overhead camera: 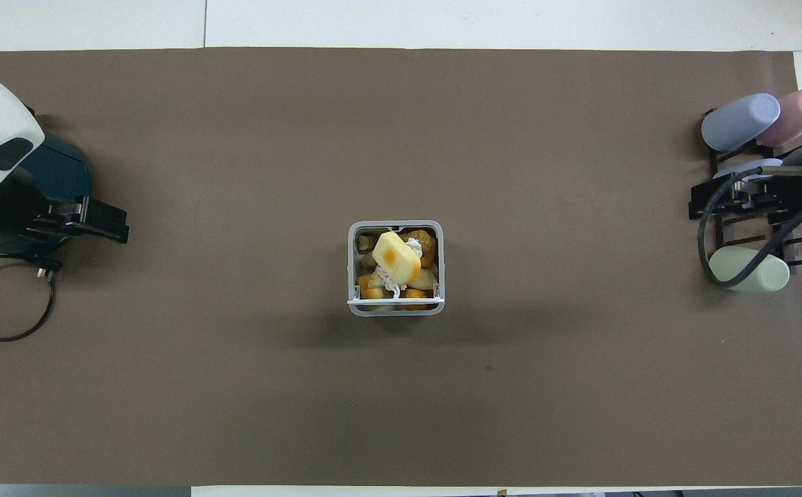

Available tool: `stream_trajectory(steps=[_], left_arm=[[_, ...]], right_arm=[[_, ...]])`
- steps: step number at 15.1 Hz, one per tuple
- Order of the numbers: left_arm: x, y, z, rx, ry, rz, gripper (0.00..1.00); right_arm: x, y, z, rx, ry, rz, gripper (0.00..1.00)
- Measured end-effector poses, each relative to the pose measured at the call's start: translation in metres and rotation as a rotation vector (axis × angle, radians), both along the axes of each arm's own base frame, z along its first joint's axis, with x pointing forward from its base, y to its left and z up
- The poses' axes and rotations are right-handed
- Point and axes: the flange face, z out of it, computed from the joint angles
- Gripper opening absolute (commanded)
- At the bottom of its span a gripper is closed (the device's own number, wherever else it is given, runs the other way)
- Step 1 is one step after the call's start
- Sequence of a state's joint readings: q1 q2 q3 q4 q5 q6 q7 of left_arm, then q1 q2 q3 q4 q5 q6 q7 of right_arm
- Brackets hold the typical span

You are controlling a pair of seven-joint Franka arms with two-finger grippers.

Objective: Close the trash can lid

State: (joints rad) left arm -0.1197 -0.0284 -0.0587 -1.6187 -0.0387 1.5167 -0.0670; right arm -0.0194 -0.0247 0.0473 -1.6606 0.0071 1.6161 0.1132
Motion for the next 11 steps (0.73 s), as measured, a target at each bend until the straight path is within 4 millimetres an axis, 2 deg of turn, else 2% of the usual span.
stream_trajectory(steps=[11], left_arm=[[0.0007,0.0041,0.0002,0.000,0.000,0.008,1.00]], right_arm=[[0.0000,0.0000,0.0000,0.000,0.000,0.000,1.00]])
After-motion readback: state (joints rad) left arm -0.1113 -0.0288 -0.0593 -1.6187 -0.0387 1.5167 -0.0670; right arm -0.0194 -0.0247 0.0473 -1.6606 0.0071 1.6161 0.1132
